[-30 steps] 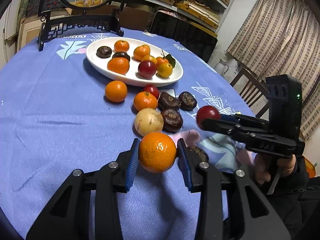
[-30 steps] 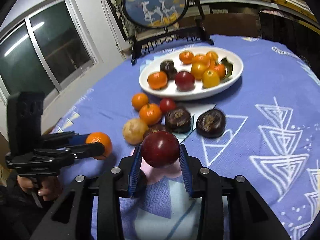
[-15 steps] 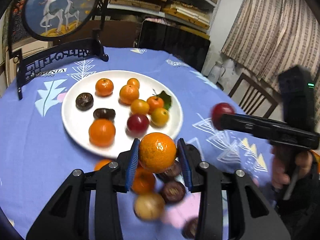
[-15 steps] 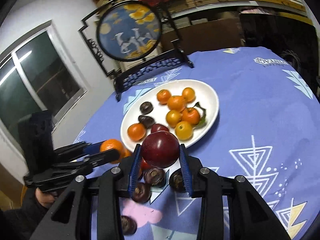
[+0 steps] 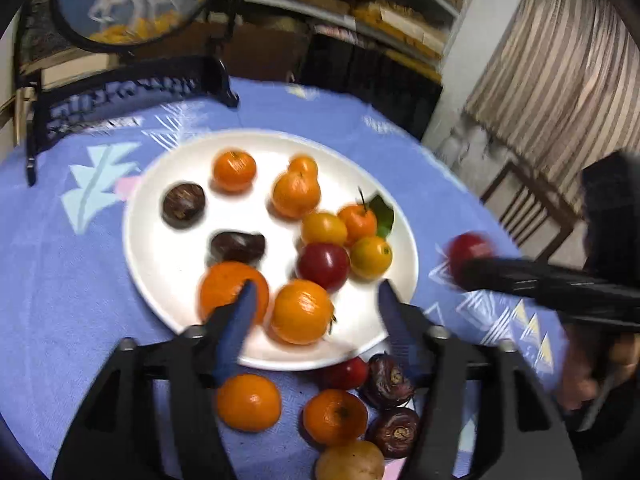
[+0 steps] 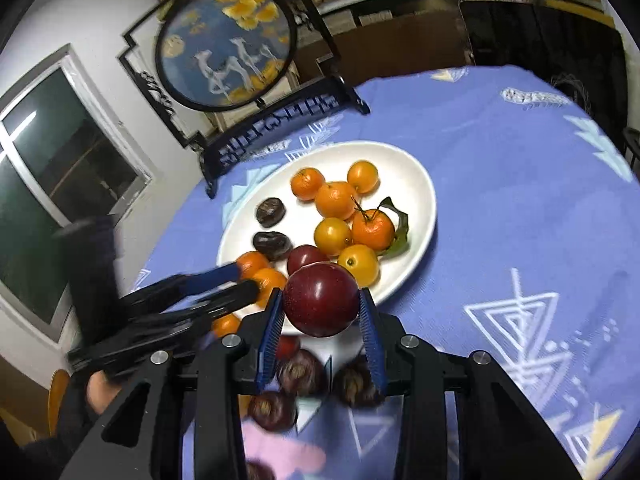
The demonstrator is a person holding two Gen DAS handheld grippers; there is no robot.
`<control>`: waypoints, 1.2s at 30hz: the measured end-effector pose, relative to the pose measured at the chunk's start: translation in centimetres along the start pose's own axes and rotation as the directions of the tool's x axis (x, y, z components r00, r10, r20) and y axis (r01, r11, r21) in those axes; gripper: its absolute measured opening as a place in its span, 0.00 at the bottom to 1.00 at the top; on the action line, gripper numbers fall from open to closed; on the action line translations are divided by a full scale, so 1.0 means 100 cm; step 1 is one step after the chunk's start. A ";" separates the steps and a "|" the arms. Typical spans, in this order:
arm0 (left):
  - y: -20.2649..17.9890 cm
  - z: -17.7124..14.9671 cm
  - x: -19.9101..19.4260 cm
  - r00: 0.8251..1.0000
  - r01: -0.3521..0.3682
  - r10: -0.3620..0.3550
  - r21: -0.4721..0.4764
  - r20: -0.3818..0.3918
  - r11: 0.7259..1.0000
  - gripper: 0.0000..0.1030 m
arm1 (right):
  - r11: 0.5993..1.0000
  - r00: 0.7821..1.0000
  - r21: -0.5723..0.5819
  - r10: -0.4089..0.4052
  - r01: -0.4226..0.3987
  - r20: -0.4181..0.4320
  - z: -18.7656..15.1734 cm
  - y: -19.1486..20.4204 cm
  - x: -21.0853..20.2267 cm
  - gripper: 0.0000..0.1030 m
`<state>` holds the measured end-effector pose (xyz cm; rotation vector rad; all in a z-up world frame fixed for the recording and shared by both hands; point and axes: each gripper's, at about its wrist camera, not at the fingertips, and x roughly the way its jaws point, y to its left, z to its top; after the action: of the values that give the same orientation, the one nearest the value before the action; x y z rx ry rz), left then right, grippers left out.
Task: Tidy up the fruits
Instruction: 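Carry both fruits onto the white plate and open both grippers, then grasp the pale brown fruit with the left gripper while the right gripper grasps a dark brown fruit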
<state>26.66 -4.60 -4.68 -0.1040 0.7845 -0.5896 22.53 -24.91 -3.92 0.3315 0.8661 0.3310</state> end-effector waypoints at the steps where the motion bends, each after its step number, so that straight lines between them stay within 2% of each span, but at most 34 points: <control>1: 0.003 -0.001 -0.005 1.000 0.005 -0.005 -0.011 0.017 1.000 0.69 | 1.000 1.000 0.000 -0.001 0.001 -0.009 0.001 0.001 0.010 0.37; 3: 0.011 -0.006 -0.015 0.999 0.025 -0.023 -0.045 0.035 0.999 0.69 | 1.000 1.000 -0.004 -0.009 0.008 -0.018 0.001 0.004 0.023 0.38; 6: 0.010 -0.015 -0.021 0.999 0.014 -0.012 -0.038 0.033 0.999 0.69 | 0.997 0.998 -0.047 -0.057 0.058 0.013 -0.002 0.012 0.027 0.42; 10: -0.003 -0.029 -0.027 1.000 0.012 -0.012 0.018 0.017 1.000 0.69 | 0.998 0.997 -0.045 -0.050 0.052 0.052 -0.008 0.011 0.010 0.42; 14: -0.019 -0.055 -0.035 0.999 0.023 -0.021 0.080 -0.028 0.997 0.69 | 1.000 0.995 -0.002 -0.025 0.025 0.099 -0.033 -0.005 -0.017 0.46; 19: -0.040 -0.088 -0.054 0.998 -0.012 0.023 0.155 -0.065 0.988 0.69 | 1.000 0.994 0.018 -0.025 0.023 0.102 -0.065 -0.021 -0.035 0.47; 23: -0.047 -0.101 -0.047 0.989 -0.089 0.111 0.208 -0.099 0.974 0.69 | 1.000 0.995 0.027 -0.010 0.007 0.097 -0.082 -0.025 -0.044 0.47; 24: -0.047 -0.102 -0.042 0.986 -0.093 0.119 0.211 -0.116 0.973 0.67 | 1.000 0.995 0.023 -0.009 0.006 0.099 -0.084 -0.024 -0.046 0.47; 28: -0.048 -0.104 -0.018 0.972 -0.100 0.142 0.220 -0.188 0.970 0.40 | 1.000 0.996 0.005 -0.005 0.005 0.091 -0.092 -0.020 -0.048 0.47; 29: -0.048 -0.102 -0.020 0.976 -0.095 0.134 0.217 -0.171 0.972 0.38 | 1.000 0.996 0.002 -0.008 0.008 0.084 -0.094 -0.020 -0.047 0.47; 31: -0.046 -0.102 -0.020 0.979 -0.075 0.111 0.208 -0.171 0.975 0.37 | 1.000 0.998 -0.004 0.006 -0.005 0.062 -0.099 -0.018 -0.045 0.47; 36: -0.038 -0.098 -0.042 0.996 -0.038 0.049 0.152 -0.069 0.988 0.37 | 0.988 0.996 -0.127 0.084 -0.087 -0.024 -0.118 0.006 -0.041 0.47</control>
<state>15.79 -4.27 -7.81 0.0737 0.8079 -0.6123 10.74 -24.30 -7.96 0.2471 0.8456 0.4679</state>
